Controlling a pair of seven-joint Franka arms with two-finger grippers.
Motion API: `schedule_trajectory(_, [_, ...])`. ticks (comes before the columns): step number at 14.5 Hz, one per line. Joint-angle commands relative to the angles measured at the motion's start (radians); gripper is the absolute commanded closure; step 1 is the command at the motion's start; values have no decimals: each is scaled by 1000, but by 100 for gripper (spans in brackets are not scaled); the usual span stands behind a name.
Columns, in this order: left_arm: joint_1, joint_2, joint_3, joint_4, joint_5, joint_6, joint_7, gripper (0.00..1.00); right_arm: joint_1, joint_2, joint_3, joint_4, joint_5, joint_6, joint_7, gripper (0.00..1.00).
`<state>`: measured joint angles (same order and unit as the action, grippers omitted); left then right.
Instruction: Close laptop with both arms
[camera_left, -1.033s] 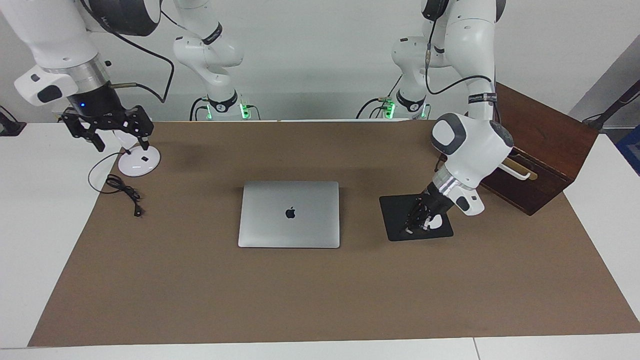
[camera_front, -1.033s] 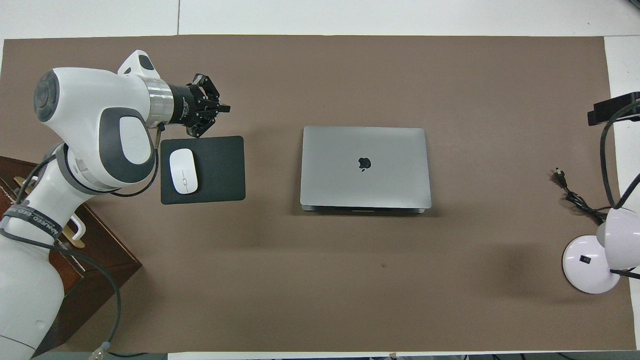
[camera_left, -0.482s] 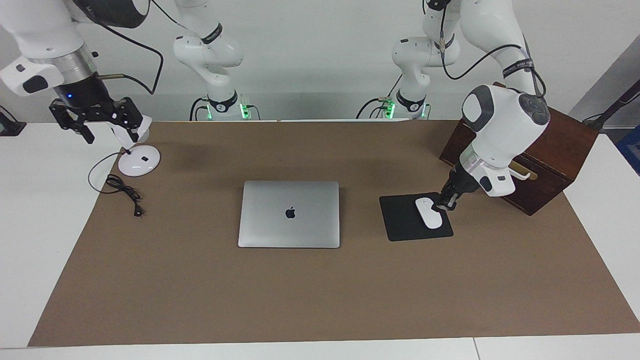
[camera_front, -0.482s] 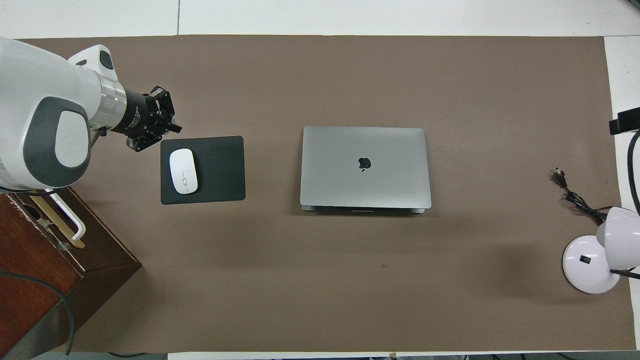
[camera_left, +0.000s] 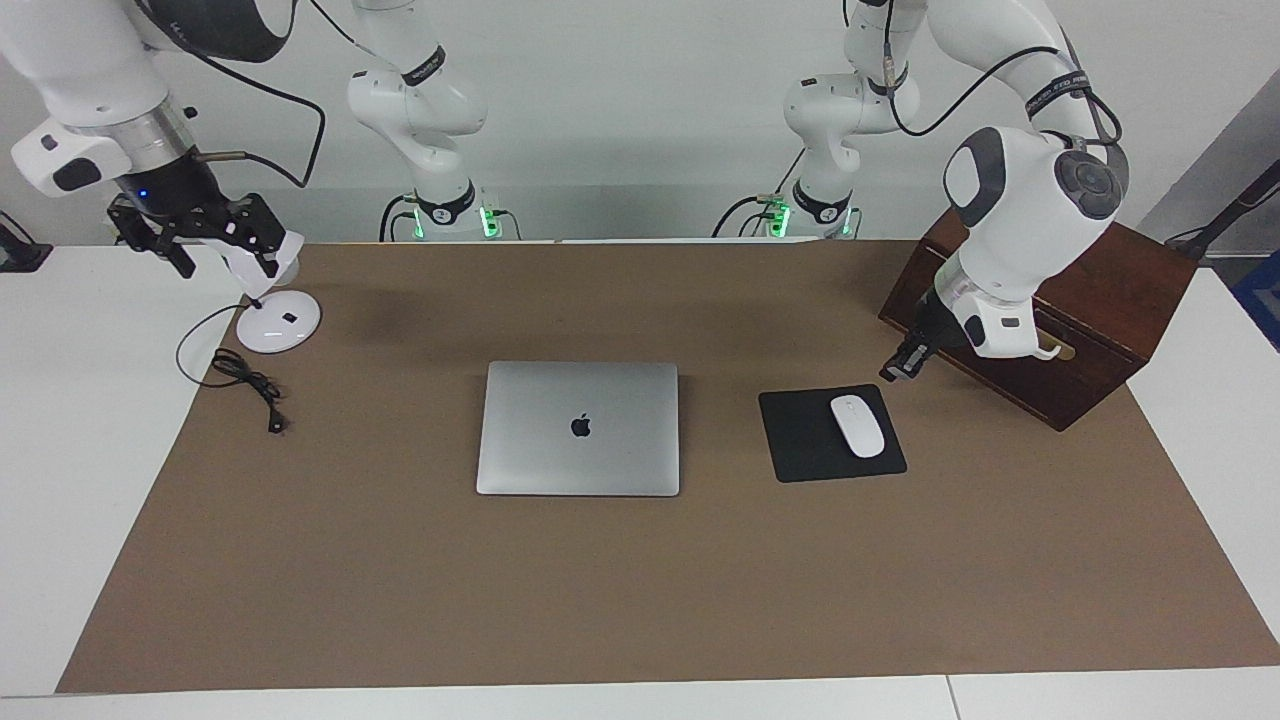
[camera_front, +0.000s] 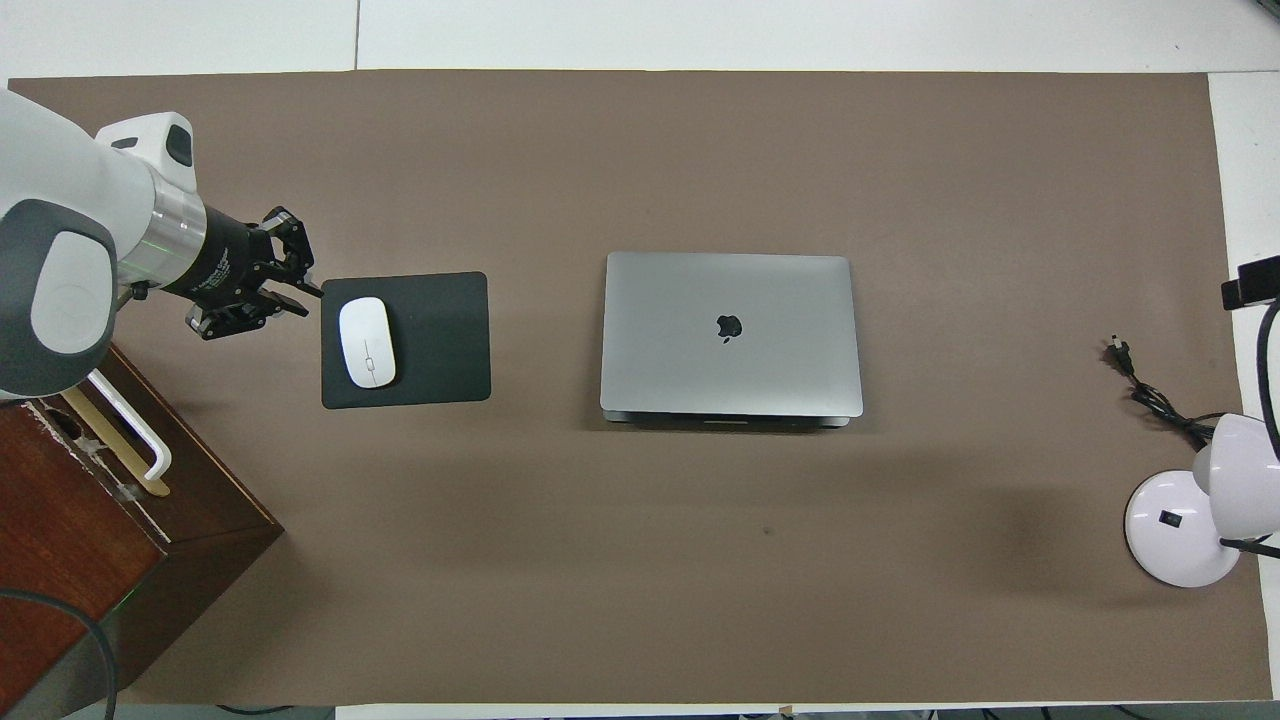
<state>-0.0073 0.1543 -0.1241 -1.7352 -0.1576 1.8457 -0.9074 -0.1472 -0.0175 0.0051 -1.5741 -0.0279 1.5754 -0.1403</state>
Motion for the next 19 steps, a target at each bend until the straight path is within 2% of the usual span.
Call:
schedule_trajectory(1, [26, -65, -3, -40, 18, -38, 27, 66, -31, -50, 24, -66, -7, 8, 22, 0])
schedule_trajectory(2, [32, -94, -5, -53, 18, -55, 45, 62, -32, -50, 24, -66, -7, 6, 22, 0])
schedule_trajectory(3, [35, -114, -8, -53, 19, -63, 77, 28, -32, -48, 24, -66, -7, 8, 22, 0])
schedule_trajectory(4, [38, -128, -6, -50, 19, -77, 125, 0, -32, -48, 24, -64, -7, 8, 22, 0])
schedule_trajectory(7, [79, -141, -5, -43, 21, -183, 362, 0, -35, -48, 24, -64, -4, 0, 22, 0])
schedule_trajectory(9, [79, -136, -11, -15, 108, -241, 630, 0, -37, -47, 27, -52, -3, -11, 22, 0])
schedule_trajectory(10, [79, -136, -18, -3, 124, -273, 681, 0, -38, -47, 30, -35, 3, -26, 22, 0])
schedule_trajectory(13, [76, -133, -19, 28, 124, -286, 686, 0, -45, -47, 33, -23, 9, -41, 21, 0])
schedule_trajectory(19, [37, -127, 20, 19, 125, -266, 691, 0, -51, -45, 49, -4, 32, -57, 24, 0])
